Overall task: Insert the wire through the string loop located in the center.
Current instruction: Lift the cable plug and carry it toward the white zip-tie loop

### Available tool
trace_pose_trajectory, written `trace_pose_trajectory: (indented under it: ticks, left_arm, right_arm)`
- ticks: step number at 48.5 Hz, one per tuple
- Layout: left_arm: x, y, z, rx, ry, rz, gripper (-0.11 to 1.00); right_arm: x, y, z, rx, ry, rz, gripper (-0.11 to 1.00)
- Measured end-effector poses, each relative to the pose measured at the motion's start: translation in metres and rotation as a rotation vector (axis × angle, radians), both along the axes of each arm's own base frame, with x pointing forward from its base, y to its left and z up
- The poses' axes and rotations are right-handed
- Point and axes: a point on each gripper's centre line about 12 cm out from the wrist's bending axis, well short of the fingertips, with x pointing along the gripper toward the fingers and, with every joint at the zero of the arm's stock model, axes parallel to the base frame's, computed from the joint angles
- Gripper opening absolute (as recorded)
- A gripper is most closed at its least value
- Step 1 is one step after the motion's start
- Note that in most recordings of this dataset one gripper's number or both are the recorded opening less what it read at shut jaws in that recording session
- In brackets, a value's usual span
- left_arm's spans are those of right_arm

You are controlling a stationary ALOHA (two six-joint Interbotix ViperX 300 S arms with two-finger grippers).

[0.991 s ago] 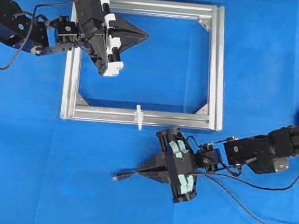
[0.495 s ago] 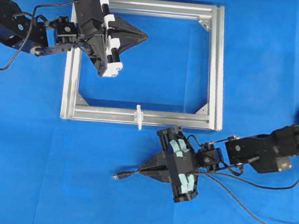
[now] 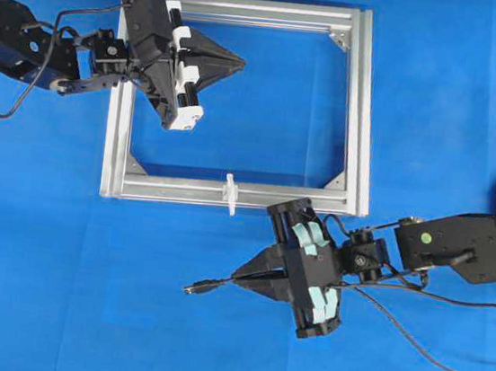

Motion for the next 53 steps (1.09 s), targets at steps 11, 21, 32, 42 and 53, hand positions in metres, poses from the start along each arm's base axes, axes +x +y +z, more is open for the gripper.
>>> trace_pose_trajectory:
  ticks: [11,21,32,42,53]
  left_arm:
    - [-0.0011,-0.0009,-0.0015,-0.002,0.006,-0.002,0.0]
    - [-0.0011,-0.0009,-0.0009,-0.001,0.004,-0.002,0.0]
    - [-0.0016,-0.0023,-0.0018,-0.002,0.007,-0.005,0.0]
    - [-0.0009,-0.0033,-0.0013,-0.002,0.006,-0.008,0.0]
    - [-0.0007,-0.0057,-0.0018,-0.002,0.007,-0.014,0.0]
  right_arm:
    - [-0.0001,0.0,-0.0008,-0.001,0.003,0.0,-0.02]
    - [-0.0005,0.0011,-0.0009,-0.001,0.004,0.003,-0.02]
    - [-0.0005,0.001,-0.0005,0.0,0.005,0.002,-0.02]
    - [-0.0006,0.001,-0.0012,-0.001,0.008,0.002,-0.02]
    - [-0.0006,0.0011,-0.0005,-0.001,0.004,0.003,-0.02]
